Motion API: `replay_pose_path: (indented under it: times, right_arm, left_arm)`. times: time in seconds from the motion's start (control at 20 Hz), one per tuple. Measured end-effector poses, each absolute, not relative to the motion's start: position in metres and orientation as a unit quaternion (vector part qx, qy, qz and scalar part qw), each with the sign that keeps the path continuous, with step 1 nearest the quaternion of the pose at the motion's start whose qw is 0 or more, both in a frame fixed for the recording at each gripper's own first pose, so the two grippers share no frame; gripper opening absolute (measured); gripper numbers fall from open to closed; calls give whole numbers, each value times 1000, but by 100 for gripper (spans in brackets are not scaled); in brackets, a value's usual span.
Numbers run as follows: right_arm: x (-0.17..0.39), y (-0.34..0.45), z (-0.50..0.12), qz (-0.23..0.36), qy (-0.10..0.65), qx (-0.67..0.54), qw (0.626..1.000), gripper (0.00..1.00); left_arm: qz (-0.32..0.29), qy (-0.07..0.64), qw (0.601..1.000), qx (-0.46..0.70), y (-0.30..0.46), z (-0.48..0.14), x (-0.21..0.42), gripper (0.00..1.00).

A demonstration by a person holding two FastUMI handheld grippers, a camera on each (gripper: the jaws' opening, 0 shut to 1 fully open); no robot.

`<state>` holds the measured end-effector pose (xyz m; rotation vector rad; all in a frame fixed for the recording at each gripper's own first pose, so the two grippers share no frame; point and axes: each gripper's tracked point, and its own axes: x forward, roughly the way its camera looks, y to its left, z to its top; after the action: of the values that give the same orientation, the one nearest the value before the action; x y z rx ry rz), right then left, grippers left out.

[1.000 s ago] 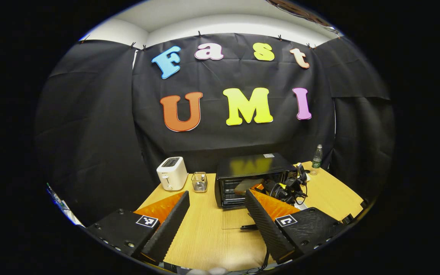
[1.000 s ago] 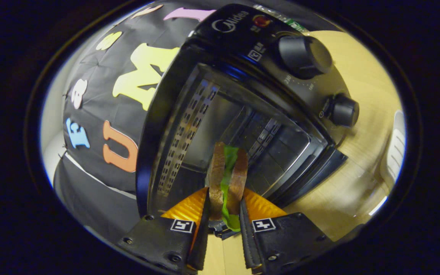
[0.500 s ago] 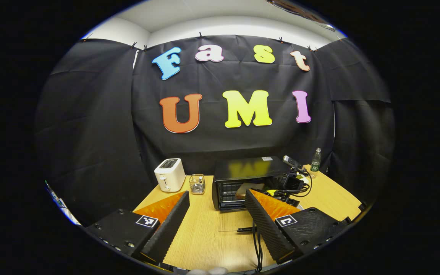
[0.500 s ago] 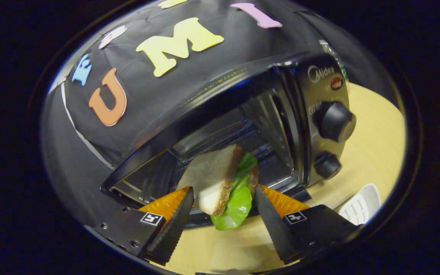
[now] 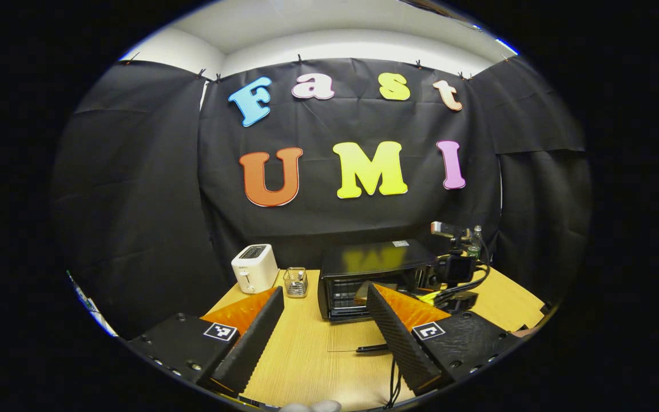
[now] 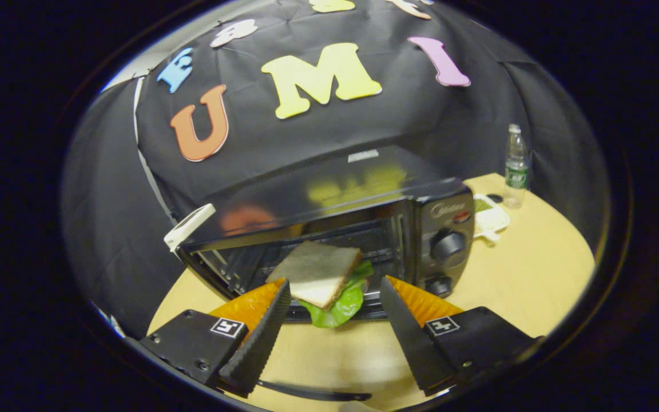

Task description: Open the electric oven with the left hand, put the food in, and close the electric oven.

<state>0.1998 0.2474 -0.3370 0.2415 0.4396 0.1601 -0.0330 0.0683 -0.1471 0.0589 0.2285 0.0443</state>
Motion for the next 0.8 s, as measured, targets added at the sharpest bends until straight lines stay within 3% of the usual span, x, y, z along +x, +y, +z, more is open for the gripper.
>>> replay_pose_path:
  times: [0.35,0.4,0.5,0.6,0.65,0.8]
  right_arm:
    - [147,155,-236,62,134,65,987,100]
    - [139,139,-223,56,123,60,989,94]
    - [123,113,-198,47,102,51,992,100]
    - [107,89,-177,40,86,38,995,99]
    - [99,77,-167,36,79,32,996,94]
    - [74,50,-145,30,65,28,997,99]
  left_arm:
    - [21,122,992,32,57,-187,-25,95]
    - [18,128,991,32,52,-196,-24,95]
    - [16,145,989,35,45,-217,-23,95]
    - [11,165,986,35,33,-241,-24,96]
    - [7,173,984,31,27,-253,-24,95]
    - [2,215,976,18,8,-300,-28,95]
